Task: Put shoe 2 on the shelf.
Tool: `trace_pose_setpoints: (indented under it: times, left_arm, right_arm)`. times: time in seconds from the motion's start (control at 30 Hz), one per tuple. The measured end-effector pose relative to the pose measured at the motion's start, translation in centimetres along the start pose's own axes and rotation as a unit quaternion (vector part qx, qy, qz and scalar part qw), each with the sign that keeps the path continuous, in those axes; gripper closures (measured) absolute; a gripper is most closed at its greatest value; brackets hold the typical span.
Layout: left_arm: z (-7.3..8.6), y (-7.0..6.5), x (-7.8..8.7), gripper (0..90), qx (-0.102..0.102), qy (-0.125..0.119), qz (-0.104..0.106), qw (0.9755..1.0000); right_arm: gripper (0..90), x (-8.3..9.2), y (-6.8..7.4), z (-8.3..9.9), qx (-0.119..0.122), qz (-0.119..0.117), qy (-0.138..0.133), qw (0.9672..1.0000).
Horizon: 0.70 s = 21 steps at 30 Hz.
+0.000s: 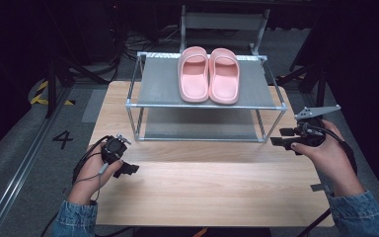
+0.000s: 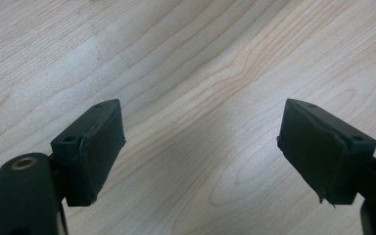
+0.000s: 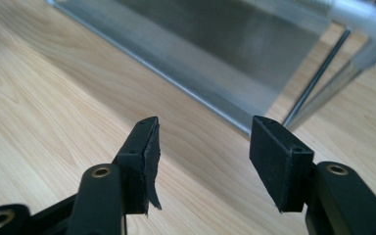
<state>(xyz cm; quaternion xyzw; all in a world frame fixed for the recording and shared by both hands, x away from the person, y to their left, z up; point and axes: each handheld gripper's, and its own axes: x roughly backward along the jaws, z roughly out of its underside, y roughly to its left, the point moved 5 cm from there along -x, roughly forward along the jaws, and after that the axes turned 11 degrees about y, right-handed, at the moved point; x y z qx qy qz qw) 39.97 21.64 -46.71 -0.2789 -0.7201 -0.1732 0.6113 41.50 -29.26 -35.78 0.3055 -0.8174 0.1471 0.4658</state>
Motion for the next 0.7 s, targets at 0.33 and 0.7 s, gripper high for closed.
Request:
trace_pose_setpoints:
  times: [0.33, 0.7]
  left_arm:
    - [0.0, 0.2, -0.2, 17.9, 0.000, 0.001, -0.003, 1.0000]
    - [-0.1, 0.1, 0.1, 17.9, -0.002, -0.007, -0.002, 1.0000]
  right_arm:
    - [42.7, -3.5, -0.5, 3.2, -0.024, -0.009, 0.002, 0.9997]
    - [38.0, -7.2, 0.0, 5.6, -0.030, -0.017, 0.016, 0.9993]
